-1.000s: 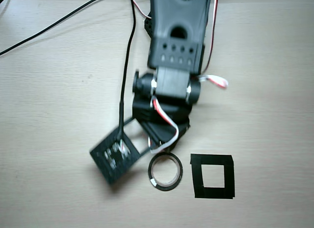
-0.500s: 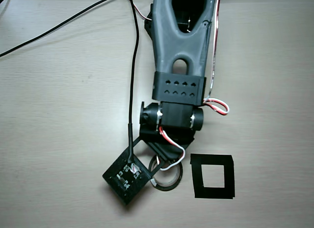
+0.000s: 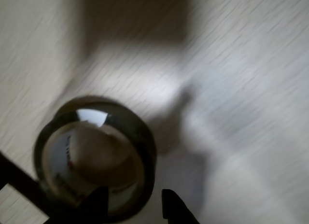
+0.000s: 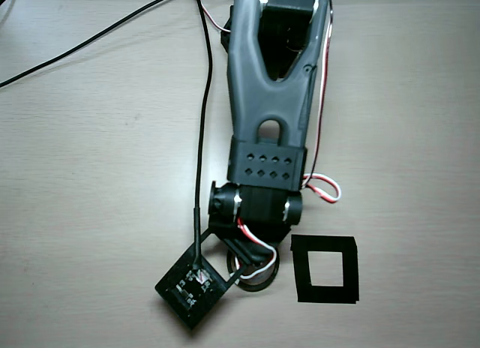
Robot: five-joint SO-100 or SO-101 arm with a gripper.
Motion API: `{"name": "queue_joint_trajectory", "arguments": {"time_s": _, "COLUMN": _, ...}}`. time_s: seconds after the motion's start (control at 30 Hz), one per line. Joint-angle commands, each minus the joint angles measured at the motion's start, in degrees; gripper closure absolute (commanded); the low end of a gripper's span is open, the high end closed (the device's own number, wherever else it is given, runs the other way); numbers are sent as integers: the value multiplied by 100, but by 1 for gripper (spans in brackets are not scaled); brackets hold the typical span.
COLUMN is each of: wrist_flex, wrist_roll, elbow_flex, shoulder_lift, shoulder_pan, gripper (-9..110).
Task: Grasp a tape and put it in the target area.
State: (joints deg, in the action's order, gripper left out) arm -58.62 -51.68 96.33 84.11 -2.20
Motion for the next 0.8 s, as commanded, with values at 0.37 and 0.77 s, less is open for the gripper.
{"name": "queue_joint_trajectory", "arguments": {"time_s": 0.37, "wrist_flex": -44, "wrist_roll": 343, "elbow_flex": -729, "shoulder_lift": -334, "shoulder_pan": 193, "gripper": 101}}
{"name": "queue_joint_trajectory", "arguments": {"time_s": 0.77, "wrist_flex": -1248, "wrist_roll": 114, "elbow_flex": -1960, "shoulder_lift": -264, "shoulder_pan": 1151, "gripper": 101}}
